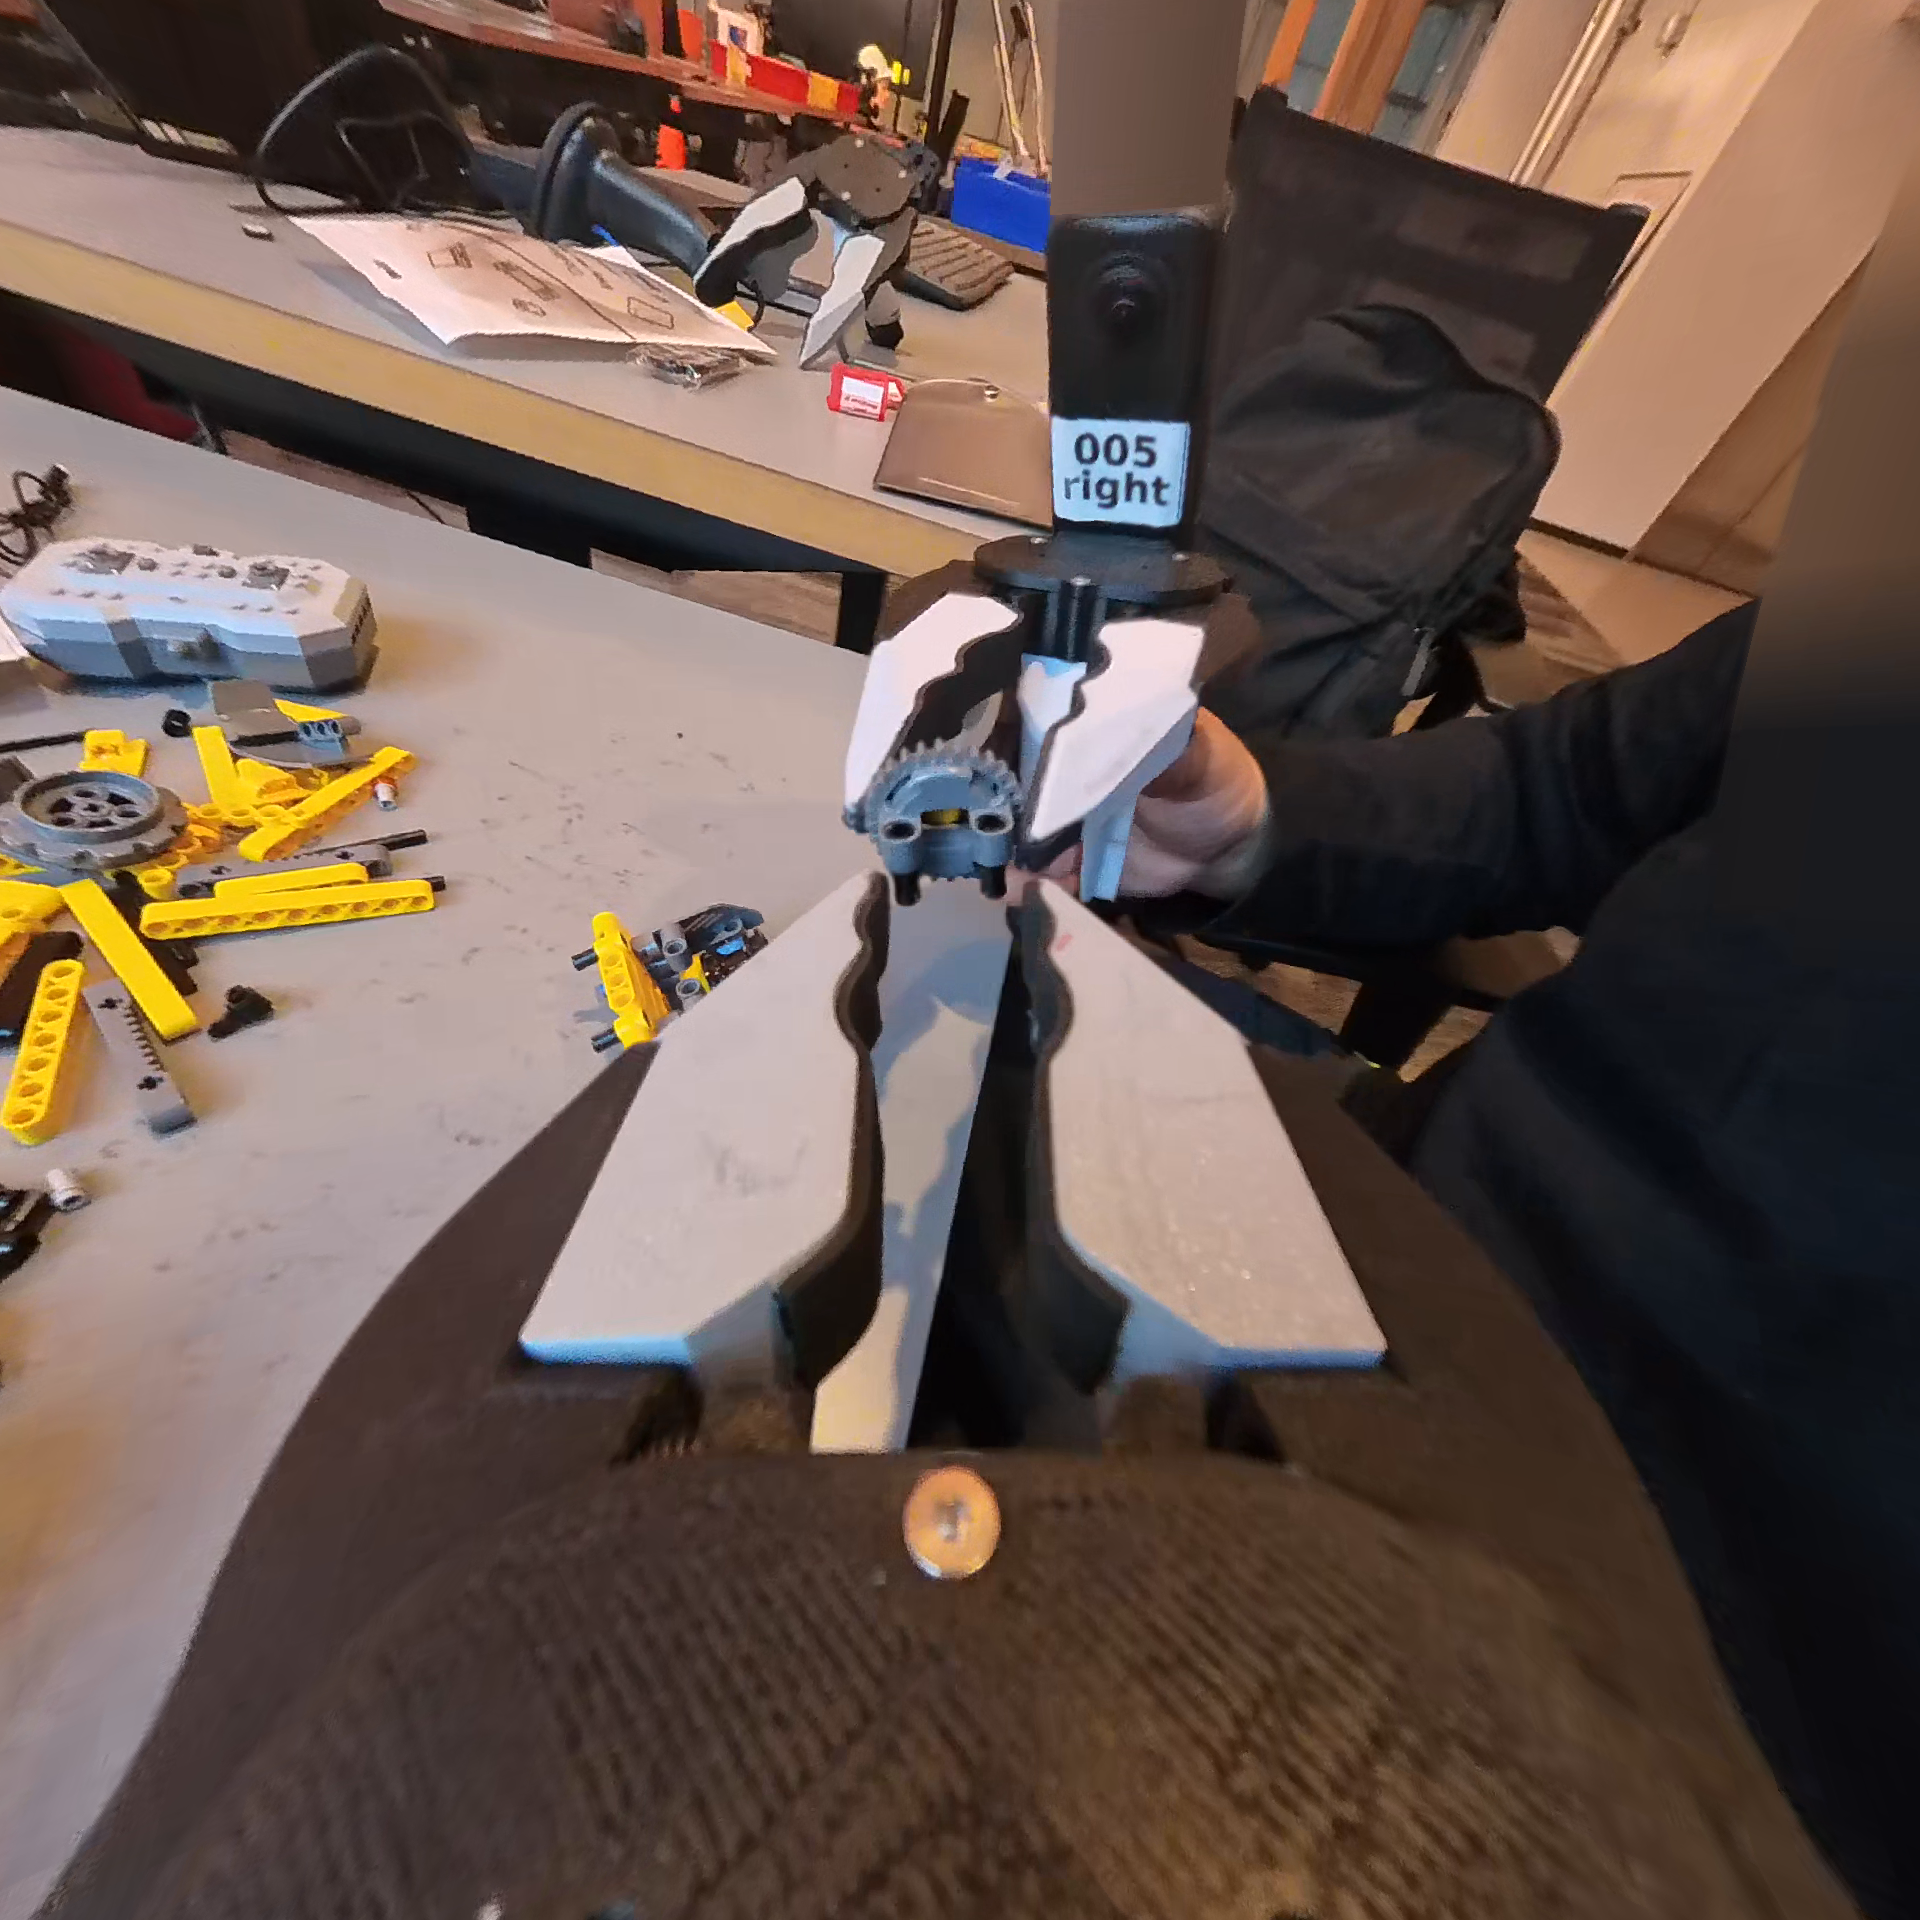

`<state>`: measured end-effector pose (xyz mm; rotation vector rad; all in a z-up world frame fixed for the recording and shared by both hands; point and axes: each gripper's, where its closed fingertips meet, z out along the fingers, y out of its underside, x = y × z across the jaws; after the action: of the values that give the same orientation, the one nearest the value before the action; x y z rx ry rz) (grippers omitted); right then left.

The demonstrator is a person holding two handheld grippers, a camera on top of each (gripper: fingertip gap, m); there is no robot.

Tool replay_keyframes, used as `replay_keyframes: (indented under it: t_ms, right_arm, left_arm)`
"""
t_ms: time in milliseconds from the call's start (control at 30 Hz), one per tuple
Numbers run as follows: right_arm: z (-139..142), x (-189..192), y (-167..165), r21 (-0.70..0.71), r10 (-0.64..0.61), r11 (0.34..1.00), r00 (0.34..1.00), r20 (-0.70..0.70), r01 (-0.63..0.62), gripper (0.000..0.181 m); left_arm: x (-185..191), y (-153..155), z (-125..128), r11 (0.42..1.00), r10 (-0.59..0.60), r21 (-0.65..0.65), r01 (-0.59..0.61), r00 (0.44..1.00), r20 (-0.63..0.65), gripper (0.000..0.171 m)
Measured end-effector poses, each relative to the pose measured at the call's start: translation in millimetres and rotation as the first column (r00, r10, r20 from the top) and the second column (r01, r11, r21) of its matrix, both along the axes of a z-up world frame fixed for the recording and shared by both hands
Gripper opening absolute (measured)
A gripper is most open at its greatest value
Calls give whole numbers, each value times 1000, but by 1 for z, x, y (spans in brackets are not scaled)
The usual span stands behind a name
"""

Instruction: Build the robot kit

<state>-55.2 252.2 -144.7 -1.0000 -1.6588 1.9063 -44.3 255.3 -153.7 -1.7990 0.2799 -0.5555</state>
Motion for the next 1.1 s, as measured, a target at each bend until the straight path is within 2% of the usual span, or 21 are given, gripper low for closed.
replay_keyframes:
  t_ms: [133,300,500,633,800,900,1100]
  right_arm:
    - [-3,1,-5,5,24,1000,1000,-11,-24,28]
    - [-5,5,-9,-8,81,997,997,-18,-81,28]
    - [-17,5,-11,120,77,990,997,-22,-74,28]
    - [-21,12,-14,223,122,968,993,-10,-116,32]
    - [-32,22,-21,281,196,937,978,71,-208,27]
    - [-41,19,-20,312,177,929,979,96,-199,27]
    - [-56,21,-16,469,164,857,976,144,-213,26]
  left_arm:
    - [1,0,-4,999,-4,39,8,996,-91,22]
    - [4,-4,-6,995,-44,79,54,991,-124,22]
    - [4,-7,-17,994,-71,65,83,982,-174,21]
    - [11,-14,-27,987,-154,19,160,971,-184,21]
    - [22,-17,-41,975,-221,-36,219,951,-218,19]
    - [21,-14,-52,975,-223,-61,215,956,-194,19]
    - [21,-14,-63,971,-236,-95,221,952,-195,19]
